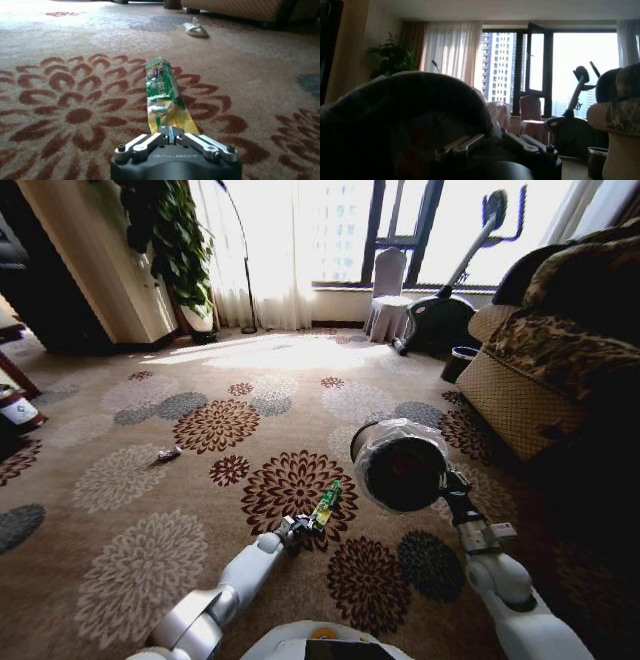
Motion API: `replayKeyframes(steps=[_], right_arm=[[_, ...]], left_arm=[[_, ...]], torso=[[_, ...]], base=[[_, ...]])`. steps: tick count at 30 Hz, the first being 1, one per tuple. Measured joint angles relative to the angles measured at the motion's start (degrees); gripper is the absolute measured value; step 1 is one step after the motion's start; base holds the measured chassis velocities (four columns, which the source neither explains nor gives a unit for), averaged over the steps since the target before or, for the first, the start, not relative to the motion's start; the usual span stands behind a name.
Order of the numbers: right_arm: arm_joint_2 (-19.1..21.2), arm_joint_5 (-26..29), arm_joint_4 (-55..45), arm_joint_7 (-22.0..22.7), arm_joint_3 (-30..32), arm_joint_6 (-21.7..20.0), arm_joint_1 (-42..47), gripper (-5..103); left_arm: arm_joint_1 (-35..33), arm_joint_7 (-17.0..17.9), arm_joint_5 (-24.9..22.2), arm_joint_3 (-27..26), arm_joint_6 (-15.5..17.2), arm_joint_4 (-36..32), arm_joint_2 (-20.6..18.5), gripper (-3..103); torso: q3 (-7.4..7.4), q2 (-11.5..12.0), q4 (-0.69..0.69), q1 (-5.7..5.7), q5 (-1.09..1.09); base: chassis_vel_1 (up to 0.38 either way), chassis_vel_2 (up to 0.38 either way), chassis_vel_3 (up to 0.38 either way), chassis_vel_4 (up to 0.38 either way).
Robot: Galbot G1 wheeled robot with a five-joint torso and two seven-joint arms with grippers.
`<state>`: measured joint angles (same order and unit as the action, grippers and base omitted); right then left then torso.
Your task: Pick up the trash from the ground and place it into the trash bin.
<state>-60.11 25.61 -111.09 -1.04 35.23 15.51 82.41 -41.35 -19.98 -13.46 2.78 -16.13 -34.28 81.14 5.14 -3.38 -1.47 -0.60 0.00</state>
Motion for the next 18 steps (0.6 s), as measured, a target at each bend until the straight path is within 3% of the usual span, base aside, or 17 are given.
replayKeyframes(steps=[3,5,6,10,13,14,17,18], right_arm=[[0.0,0.0,0.0,0.0,0.0,0.0,0.0,0],[0.0,0.0,0.0,0.0,0.0,0.0,0.0,0],[0.0,0.0,0.0,0.0,0.0,0.0,0.0,0],[0.0,0.0,0.0,0.0,0.0,0.0,0.0,0],[0.0,0.0,0.0,0.0,0.0,0.0,0.0,0],[0.0,0.0,0.0,0.0,0.0,0.0,0.0,0],[0.0,0.0,0.0,0.0,0.0,0.0,0.0,0],[0.0,0.0,0.0,0.0,0.0,0.0,0.0,0]], left_arm=[[-3.1,0.5,-0.4,-1.9,0.5,-3.0,-0.5,20],[-3.9,0.7,-0.5,-2.5,0.6,-4.0,-0.6,20],[-5.7,1.1,-0.8,-4.0,1.0,-6.2,-0.8,31],[-8.9,1.9,-1.3,-6.5,1.6,-9.8,-1.2,37],[-13.5,3.0,-2.0,-10.1,2.5,-15.1,-1.9,53],[-13.5,3.0,-2.0,-10.1,2.5,-15.1,-1.9,53],[-18.4,4.2,-2.7,-13.9,3.4,-20.7,-2.5,69],[-18.4,4.2,-2.7,-13.9,3.4,-20.7,-2.5,69]], torso=[[0.00,0.0,-0.04,0.00,0.01],[0.00,0.0,-0.02,0.00,-0.01],[0.00,0.0,0.00,0.00,-0.01],[0.00,0.0,-0.01,0.00,0.00],[0.00,0.0,-0.02,0.00,0.00],[0.00,0.0,-0.02,0.00,0.00],[0.00,0.0,-0.01,0.00,0.01],[0.00,0.0,-0.01,0.00,0.01]], base=[[0.000,0.000,0.000,0.000],[0.000,0.000,0.000,0.000],[0.000,0.000,0.000,0.000],[0.000,0.000,0.000,0.000],[0.000,0.000,0.000,0.000],[0.000,0.000,0.000,0.000],[0.000,0.000,0.000,0.000],[0.000,0.000,0.000,0.000]])
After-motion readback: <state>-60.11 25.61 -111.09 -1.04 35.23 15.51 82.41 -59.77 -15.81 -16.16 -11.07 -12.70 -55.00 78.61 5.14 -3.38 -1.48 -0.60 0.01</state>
